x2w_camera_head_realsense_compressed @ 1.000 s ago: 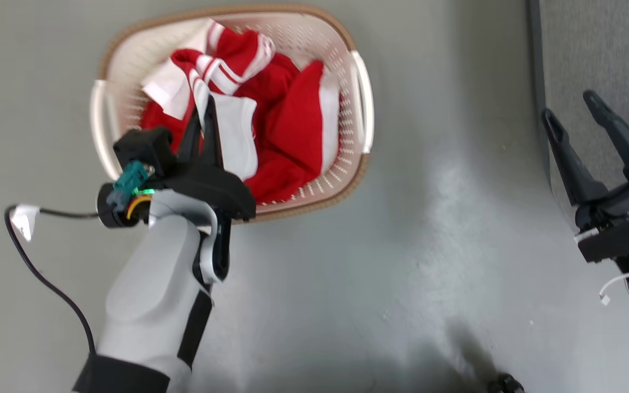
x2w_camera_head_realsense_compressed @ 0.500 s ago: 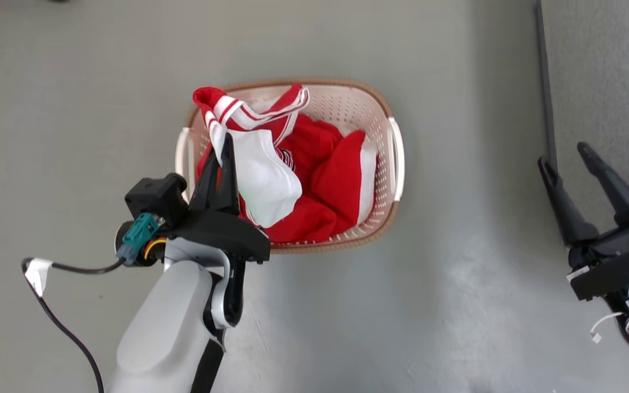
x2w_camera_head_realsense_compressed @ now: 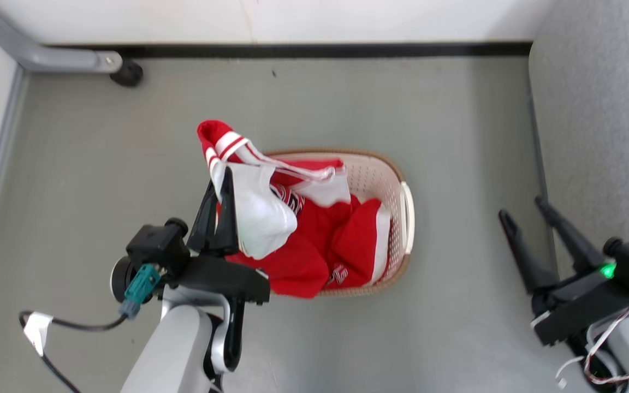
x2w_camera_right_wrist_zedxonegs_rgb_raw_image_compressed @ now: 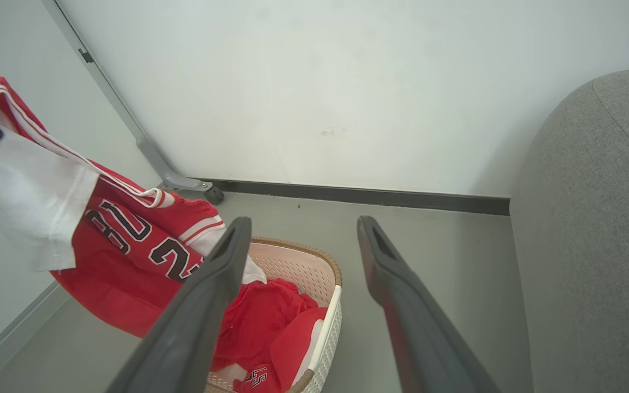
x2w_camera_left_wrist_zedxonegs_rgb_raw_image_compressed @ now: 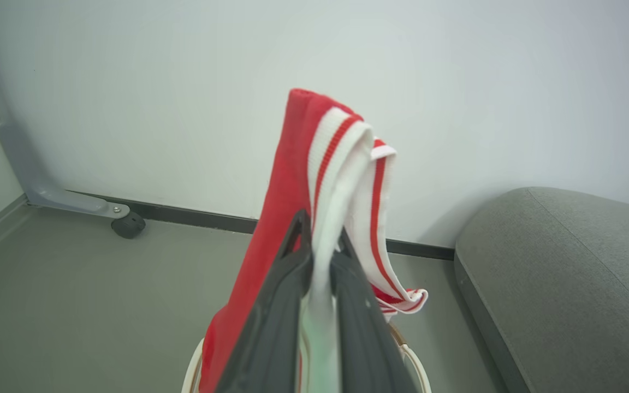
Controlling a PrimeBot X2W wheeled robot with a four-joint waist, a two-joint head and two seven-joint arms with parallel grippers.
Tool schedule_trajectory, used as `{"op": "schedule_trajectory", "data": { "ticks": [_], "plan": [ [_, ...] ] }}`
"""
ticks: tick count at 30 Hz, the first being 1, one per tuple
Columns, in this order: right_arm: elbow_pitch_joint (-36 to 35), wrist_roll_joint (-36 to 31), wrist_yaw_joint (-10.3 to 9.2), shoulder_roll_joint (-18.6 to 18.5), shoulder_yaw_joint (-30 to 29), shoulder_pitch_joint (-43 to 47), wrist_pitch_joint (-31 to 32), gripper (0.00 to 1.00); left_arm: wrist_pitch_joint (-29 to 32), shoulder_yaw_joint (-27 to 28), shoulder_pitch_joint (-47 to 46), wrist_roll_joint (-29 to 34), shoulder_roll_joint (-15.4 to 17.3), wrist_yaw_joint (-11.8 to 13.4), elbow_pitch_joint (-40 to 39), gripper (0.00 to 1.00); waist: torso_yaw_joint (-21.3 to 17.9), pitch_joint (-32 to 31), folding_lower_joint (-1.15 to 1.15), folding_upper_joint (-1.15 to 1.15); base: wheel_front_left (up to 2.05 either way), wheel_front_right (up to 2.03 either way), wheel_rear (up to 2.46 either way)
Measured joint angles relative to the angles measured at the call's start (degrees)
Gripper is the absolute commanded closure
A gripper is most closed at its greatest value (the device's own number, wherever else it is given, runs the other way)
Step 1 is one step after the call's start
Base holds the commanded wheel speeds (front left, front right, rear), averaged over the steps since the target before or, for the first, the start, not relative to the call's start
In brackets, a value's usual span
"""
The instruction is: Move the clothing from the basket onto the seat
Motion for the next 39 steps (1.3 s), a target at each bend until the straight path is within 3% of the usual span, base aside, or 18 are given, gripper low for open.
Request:
{"op": "schedule_trajectory", "data": {
  "ticks": [12,24,39],
  "plan": [
    [1.0,-2.0,-0.01,4.5,2.6,5.7,0.0,0.00,0.0,1.7,8.5,4.3,0.3,0.0,-5.6,1.00,0.9,-10.0,0.00,0.00,0.00,0.00,0.00],
    [-1.6,-4.5,-0.02,4.6,4.2,7.2,0.0,0.00,0.0,-1.0,10.9,5.1,0.5,0.0,-9.7,1.00,3.6,-14.9,0.01,0.01,0.00,0.00,0.00],
    [-6.8,-6.2,-0.02,6.1,17.9,-0.5,0.0,0.00,0.0,-6.1,10.9,5.2,0.7,0.0,-12.4,1.00,8.1,-16.0,0.01,0.01,0.00,0.00,0.00]
  ]
}}
